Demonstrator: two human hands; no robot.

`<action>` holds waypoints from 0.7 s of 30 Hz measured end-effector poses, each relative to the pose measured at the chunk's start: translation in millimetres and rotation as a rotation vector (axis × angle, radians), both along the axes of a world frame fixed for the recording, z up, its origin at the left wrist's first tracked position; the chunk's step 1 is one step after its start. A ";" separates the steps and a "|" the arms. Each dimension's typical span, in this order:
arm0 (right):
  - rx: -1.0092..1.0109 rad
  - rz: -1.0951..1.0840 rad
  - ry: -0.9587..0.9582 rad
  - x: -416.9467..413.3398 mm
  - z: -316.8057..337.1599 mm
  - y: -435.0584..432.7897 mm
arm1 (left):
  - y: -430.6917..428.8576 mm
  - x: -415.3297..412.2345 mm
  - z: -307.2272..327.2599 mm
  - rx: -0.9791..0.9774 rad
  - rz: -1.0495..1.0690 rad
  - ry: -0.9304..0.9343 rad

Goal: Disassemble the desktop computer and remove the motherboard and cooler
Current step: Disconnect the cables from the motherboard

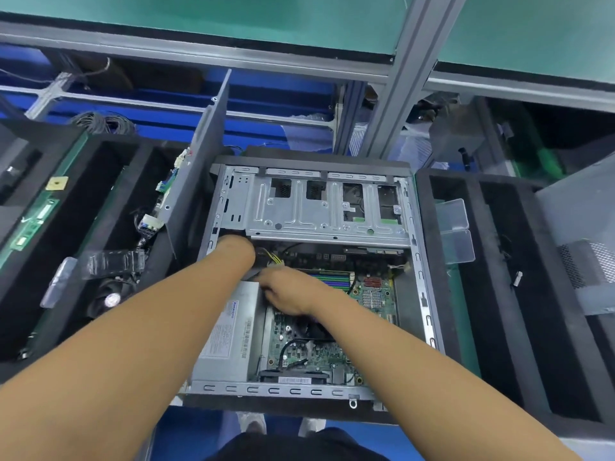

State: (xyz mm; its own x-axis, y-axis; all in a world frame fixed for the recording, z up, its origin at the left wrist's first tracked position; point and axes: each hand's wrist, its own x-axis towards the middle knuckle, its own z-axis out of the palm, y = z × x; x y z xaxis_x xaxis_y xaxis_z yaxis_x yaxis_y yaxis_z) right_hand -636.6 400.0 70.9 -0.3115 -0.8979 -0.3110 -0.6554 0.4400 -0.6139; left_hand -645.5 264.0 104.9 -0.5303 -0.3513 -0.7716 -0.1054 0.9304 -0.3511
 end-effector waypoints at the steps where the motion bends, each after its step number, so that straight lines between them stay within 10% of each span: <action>1: 0.038 0.018 0.016 -2.9 -2.2 -1.5 | -0.3 -0.9 2.7 0.023 0.002 -0.018; 9: 0.243 -0.046 -0.047 -7.9 1.8 -13.7 | 12.3 6.5 21.7 0.147 0.147 0.076; 21: 0.275 -0.154 -0.115 3.4 25.1 26.6 | 92.5 10.9 39.1 0.221 -0.201 0.244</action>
State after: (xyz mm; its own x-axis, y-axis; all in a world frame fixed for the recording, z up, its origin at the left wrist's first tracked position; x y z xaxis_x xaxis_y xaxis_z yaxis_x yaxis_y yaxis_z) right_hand -633.2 426.6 96.0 -0.3854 -0.7207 -0.5762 -0.5016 0.6878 -0.5247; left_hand -634.6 356.5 144.0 -0.7488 -0.0611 -0.6600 0.0310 0.9914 -0.1268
